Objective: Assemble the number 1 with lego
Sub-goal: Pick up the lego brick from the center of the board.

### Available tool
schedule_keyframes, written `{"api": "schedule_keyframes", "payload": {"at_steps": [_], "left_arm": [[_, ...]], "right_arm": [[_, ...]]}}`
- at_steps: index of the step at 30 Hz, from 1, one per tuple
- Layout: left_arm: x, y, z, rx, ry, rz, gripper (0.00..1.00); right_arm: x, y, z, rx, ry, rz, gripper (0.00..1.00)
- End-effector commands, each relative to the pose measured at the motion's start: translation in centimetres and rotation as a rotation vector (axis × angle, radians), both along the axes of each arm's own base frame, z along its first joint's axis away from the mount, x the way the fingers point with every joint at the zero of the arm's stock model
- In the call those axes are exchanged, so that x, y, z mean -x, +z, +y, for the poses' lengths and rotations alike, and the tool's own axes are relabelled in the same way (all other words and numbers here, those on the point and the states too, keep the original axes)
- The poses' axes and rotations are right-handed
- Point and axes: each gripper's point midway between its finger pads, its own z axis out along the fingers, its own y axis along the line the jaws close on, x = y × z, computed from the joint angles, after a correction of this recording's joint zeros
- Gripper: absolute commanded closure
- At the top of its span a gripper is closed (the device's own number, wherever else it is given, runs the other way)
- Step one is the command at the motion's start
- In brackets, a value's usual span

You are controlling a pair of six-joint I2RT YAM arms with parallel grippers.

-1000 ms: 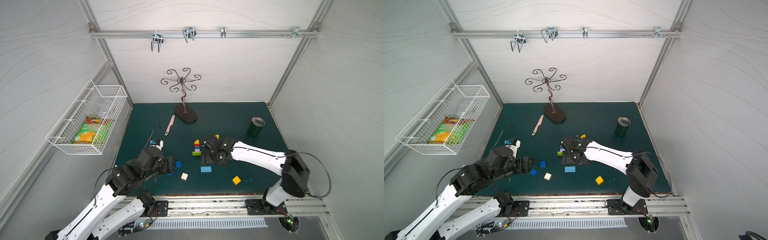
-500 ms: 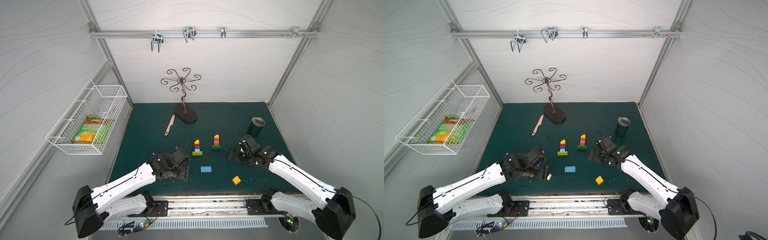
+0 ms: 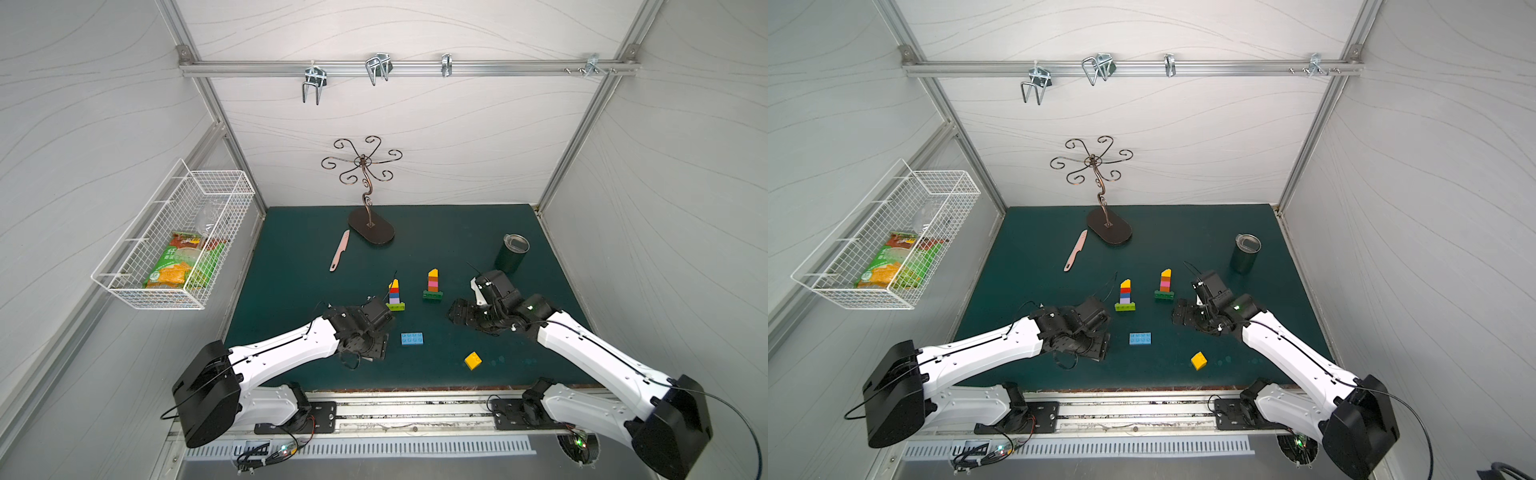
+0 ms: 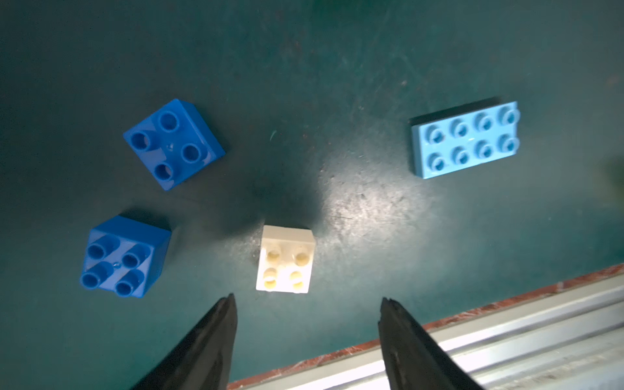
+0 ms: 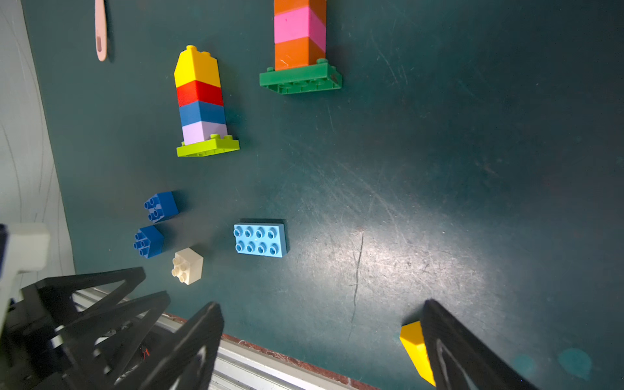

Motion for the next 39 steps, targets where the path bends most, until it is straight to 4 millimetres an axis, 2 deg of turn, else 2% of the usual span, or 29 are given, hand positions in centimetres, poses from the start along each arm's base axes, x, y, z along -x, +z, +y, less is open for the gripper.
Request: {"api": "schedule_keyframes", "payload": {"at_steps": [1,5,9,27,39], "left_arm": [[-0.4,-0.5,-0.4,0.001,-0.023,-0.019,0.29],[-0.2,-1.2,0.0,-0.024,-0.022,-0.010,0.31],[-0.1,-2.0,0.0,-0.028,-0.018,0.004,0.38],[0.0,-4.1,0.2,-0.076,-0.036,0.035,0.48],[-0.6,-3.8,-0.5,-0.074,-0.039,0.030,0.51]], "right_arm": [[0.3,0.1,0.3,-0.018,0.019,-0.002,0.08],[0.3,0.3,0.6,-0.032,0.023,0.000,0.09],[0.3,0.4,0.7,-0.032,0.024,0.007,0.11],[0.2,0.7,1.3,-0.060,0.026,0.018,0.21],[0.4,0.7,1.3,-0.058,0.030,0.020,0.24]]}}
